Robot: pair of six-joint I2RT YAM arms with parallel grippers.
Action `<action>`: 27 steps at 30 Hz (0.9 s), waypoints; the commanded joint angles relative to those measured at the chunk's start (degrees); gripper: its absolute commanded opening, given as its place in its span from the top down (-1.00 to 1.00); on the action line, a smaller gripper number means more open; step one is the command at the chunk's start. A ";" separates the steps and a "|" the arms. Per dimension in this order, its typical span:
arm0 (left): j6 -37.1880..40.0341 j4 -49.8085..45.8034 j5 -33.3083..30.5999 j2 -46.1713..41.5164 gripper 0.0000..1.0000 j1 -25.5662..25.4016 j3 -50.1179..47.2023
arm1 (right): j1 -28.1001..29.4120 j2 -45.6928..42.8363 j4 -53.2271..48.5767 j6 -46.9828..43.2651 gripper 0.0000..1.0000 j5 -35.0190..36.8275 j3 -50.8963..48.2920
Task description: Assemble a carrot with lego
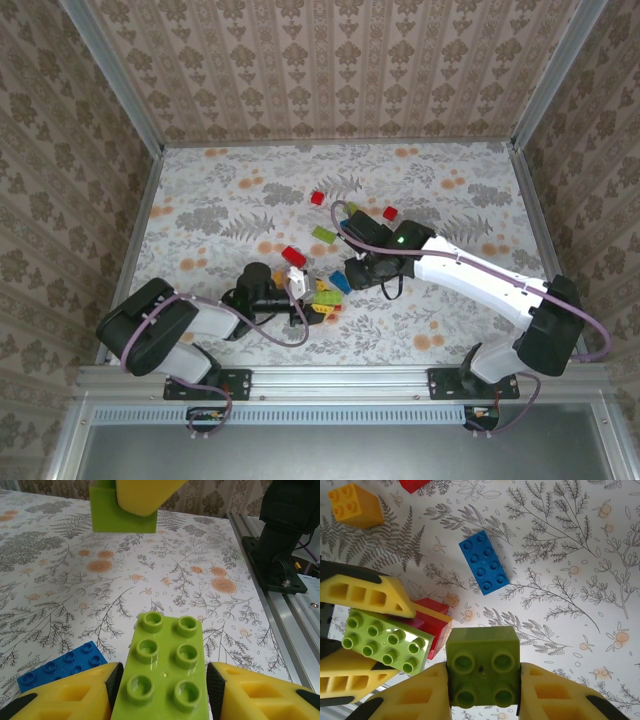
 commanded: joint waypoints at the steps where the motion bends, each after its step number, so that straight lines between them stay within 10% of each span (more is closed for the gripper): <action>1: 1.47 -1.01 2.43 1.37 0.07 0.16 1.60 | 1.12 1.27 -3.26 1.45 0.41 1.83 2.72; 27: 5.10 -5.45 -2.81 2.15 0.36 -1.95 2.65 | 7.19 5.79 -1.91 10.86 0.44 4.73 3.28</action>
